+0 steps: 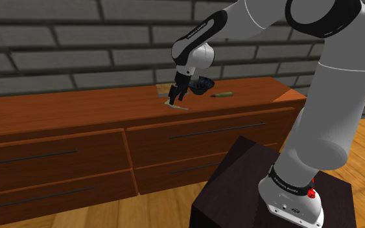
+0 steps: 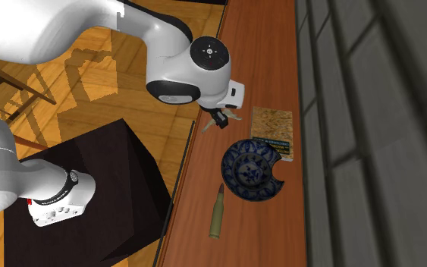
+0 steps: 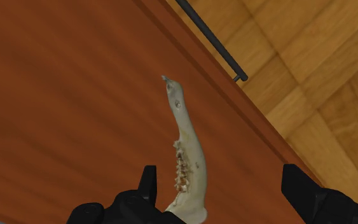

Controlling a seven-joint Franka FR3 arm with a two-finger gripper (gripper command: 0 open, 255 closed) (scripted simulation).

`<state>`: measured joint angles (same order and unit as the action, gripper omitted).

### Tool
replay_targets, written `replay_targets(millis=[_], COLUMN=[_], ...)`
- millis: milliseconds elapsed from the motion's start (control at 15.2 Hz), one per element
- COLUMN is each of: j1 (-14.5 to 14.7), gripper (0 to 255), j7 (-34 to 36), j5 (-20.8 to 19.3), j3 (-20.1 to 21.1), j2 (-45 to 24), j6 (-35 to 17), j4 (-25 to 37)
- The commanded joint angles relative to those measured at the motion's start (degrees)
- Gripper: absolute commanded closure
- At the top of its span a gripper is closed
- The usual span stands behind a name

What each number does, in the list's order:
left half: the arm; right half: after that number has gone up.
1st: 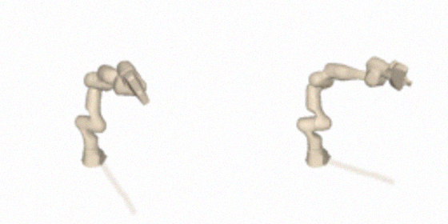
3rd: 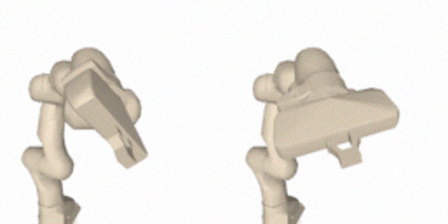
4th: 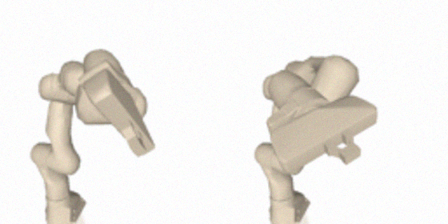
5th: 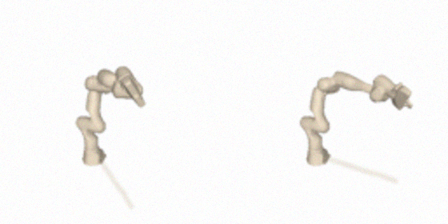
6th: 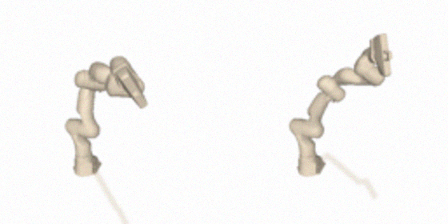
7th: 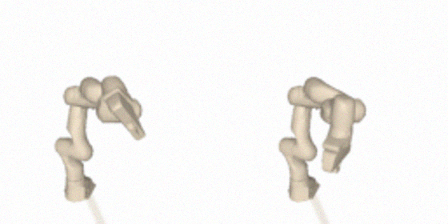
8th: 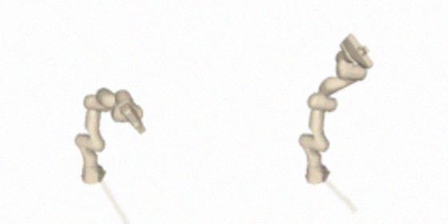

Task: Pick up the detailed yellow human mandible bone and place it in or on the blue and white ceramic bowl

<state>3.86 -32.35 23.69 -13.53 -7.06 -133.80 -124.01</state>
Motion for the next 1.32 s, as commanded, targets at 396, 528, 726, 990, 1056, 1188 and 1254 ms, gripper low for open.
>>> replay_targets(millis=[396, 528, 726, 990, 1056, 1188, 1254], j1=[0.00, 0.00, 3.16, 6.83, 6.78, 6.63, 6.54], gripper=[255, 255, 0, 0, 0, 0, 0], j7=[0.00, 0.00, 9.63, 18.92, 18.73, 18.35, 18.16], j5=[0.00, 0.00, -11.88, -23.11, -22.84, -22.29, -22.02], j3=[0.00, 0.00, -0.20, -1.70, -1.67, -1.55, -1.47], j2=[0.00, 0.00, 0.04, -2.40, -3.03, -4.32, -4.98], j6=[0.00, 0.00, -4.73, -9.14, -9.79, -11.05, -11.68], j4=[0.00, 0.00, -0.11, 0.23, 0.20, 0.18, 0.19])
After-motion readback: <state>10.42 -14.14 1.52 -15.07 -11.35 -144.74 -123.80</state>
